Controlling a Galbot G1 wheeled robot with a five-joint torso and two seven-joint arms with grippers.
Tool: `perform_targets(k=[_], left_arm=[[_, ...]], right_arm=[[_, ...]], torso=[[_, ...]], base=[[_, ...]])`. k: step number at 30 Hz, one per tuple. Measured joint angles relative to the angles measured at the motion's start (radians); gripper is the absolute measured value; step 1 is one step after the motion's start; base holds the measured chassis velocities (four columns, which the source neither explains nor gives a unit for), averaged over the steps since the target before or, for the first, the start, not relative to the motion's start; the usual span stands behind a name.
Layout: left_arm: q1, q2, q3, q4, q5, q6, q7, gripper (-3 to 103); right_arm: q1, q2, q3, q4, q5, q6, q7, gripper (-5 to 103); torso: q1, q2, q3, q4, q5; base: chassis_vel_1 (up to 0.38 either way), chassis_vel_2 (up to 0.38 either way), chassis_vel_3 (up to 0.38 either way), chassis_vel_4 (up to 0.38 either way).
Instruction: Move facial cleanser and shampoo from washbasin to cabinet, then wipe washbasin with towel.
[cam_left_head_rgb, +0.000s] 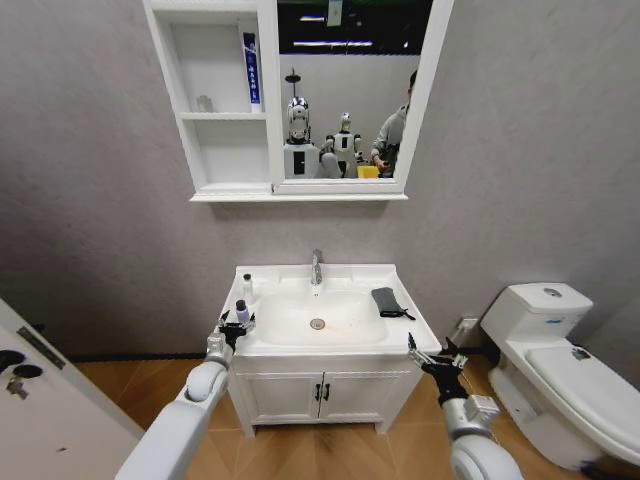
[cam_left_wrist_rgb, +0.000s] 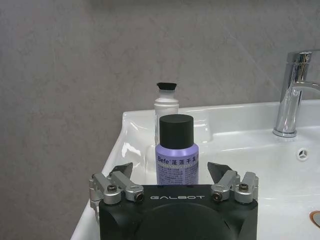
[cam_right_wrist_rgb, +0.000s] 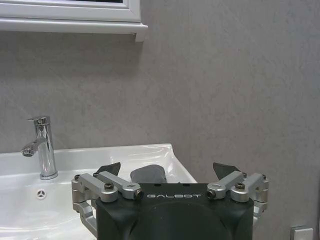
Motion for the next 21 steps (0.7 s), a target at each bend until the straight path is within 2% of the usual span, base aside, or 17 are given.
perform_targets(k=[2, 5, 6, 7, 9, 12, 21], left_arm=[[0.003, 0.0, 0.0, 0.0, 0.001, -0.004, 0.006, 75], [0.005, -0.002, -0.001, -0.001, 0.004, -0.009, 0.011, 70], [0.005, -0.003, -0.002, -0.002, 0.004, -0.011, 0.014, 64], [0.006, -0.004, -0.005, -0.005, 0.004, -0.011, 0.017, 53], [0.007, -0.003, -0.005, -0.006, 0.004, -0.011, 0.018, 53], [0.008, -0.001, -0.009, -0.007, 0.004, -0.011, 0.018, 43], [0.034, 0.001, -0.026, -0.042, -0.01, -0.007, 0.006, 43]], right_arm=[[0.0, 0.001, 0.0, 0.0, -0.001, -0.001, 0.001, 100], [-0.001, 0.002, -0.001, 0.0, -0.002, -0.002, 0.001, 100], [-0.003, 0.005, -0.002, 0.001, -0.004, -0.002, 0.001, 100], [-0.005, 0.008, -0.003, 0.001, -0.005, -0.002, 0.001, 100], [-0.005, 0.008, -0.004, 0.001, -0.006, -0.002, 0.002, 100], [-0.002, 0.009, -0.005, -0.001, -0.007, -0.003, 0.003, 100], [0.002, 0.02, -0.015, -0.006, -0.001, -0.005, 0.007, 100]], torso=[[0.0, 0.0, 0.0, 0.0001, 0.0], [0.0, 0.0, 0.0, 0.0001, 0.0], [0.0, 0.0, 0.0, 0.0, 0.0], [0.0, 0.0, 0.0, -0.0001, 0.0], [0.0, 0.0, 0.0, -0.0001, 0.0], [0.0, 0.0, 0.0, 0.0, 0.0], [0.0, 0.0, 0.0, -0.0001, -0.0003]], base=[[0.0, 0.0, 0.0, 0.0], [0.0, 0.0, 0.0, 0.0], [0.0, 0.0, 0.0, 0.0], [0.0, 0.0, 0.0, 0.0], [0.0, 0.0, 0.0, 0.0], [0.0, 0.0, 0.0, 0.0], [0.0, 0.0, 0.0, 0.0]])
